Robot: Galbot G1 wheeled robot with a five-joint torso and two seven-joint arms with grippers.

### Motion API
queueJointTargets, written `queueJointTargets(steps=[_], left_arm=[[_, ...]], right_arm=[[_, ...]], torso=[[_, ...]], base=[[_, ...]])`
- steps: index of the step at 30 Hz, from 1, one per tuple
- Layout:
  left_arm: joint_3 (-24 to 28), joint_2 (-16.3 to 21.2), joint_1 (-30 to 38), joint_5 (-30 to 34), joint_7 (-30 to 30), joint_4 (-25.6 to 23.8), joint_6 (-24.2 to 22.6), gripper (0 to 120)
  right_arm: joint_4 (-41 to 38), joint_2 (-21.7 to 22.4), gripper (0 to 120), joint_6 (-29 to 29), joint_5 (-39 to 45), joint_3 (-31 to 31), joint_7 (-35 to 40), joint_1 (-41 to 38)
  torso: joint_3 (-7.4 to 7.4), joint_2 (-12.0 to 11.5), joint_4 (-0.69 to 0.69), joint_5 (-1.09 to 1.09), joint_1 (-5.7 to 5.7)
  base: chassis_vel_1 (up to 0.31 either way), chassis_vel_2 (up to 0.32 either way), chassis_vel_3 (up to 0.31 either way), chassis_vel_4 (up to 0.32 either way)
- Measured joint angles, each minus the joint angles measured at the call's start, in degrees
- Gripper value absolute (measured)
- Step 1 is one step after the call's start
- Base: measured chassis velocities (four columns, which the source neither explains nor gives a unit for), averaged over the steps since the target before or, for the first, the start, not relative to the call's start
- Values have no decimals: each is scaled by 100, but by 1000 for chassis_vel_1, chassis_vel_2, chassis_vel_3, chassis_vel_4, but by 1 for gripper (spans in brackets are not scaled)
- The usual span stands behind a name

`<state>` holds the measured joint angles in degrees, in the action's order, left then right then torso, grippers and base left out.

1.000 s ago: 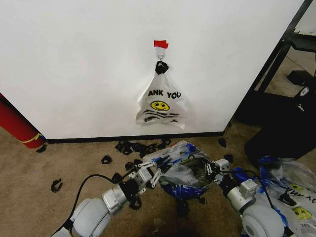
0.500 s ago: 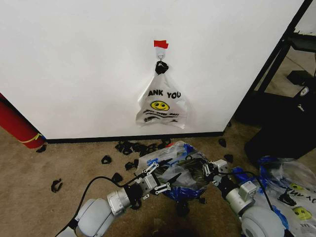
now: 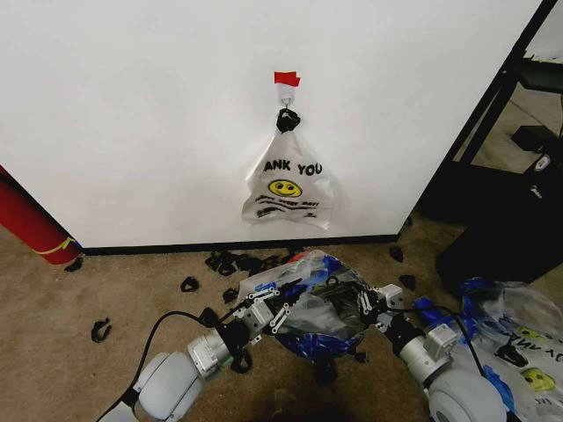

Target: Pick up the garbage bag from the wall and place it over the trash bin.

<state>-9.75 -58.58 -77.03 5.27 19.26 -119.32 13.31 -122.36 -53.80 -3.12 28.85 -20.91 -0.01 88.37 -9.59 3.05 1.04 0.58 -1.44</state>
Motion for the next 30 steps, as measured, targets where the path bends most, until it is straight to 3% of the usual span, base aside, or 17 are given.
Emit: queueJointTargets(steps=[7, 11, 13, 20, 25, 29, 30], left_arm=[[26, 55, 84, 778, -35, -143, -214, 0], [0, 33, 400, 1501, -728, -56, -613, 0], [-46, 32, 624, 1976, -1142, 40, -1028, 0], [-106, 80, 921, 2391, -1232, 526, -1577, 0], [-89, 14, 942, 2381, -1071, 726, -1510, 0], [-44, -87, 1017, 2527, -1251, 769, -1351, 0], [-39, -117, 1057, 2650, -1358, 775, -1286, 5]], right_arm=[[243, 39, 0, 234, -235, -71, -257, -23], [530, 109, 0, 784, -329, -293, -1257, -82], [761, 126, 0, 1136, -258, -449, -1993, -137], [1200, 49, 0, 1840, 517, -628, -3443, -259], [1278, -9, 0, 1955, 1160, -572, -3739, -262], [1286, -58, 0, 1938, 1391, -483, -3575, -242], [1287, -87, 0, 1900, 1399, -436, -3329, -222]], torso=[[0, 0, 0, 0, 0], [0, 0, 0, 0, 0], [0, 0, 0, -1, 0], [0, 0, 0, -1, 0], [-1, 0, 0, -1, 0], [0, 0, 0, 0, 0], [0, 0, 0, 0, 0]], base=[[0, 0, 0, 0], [0, 0, 0, 0], [0, 0, 0, 0], [0, 0, 0, 0], [0, 0, 0, 0], [0, 0, 0, 0], [0, 0, 0, 0]])
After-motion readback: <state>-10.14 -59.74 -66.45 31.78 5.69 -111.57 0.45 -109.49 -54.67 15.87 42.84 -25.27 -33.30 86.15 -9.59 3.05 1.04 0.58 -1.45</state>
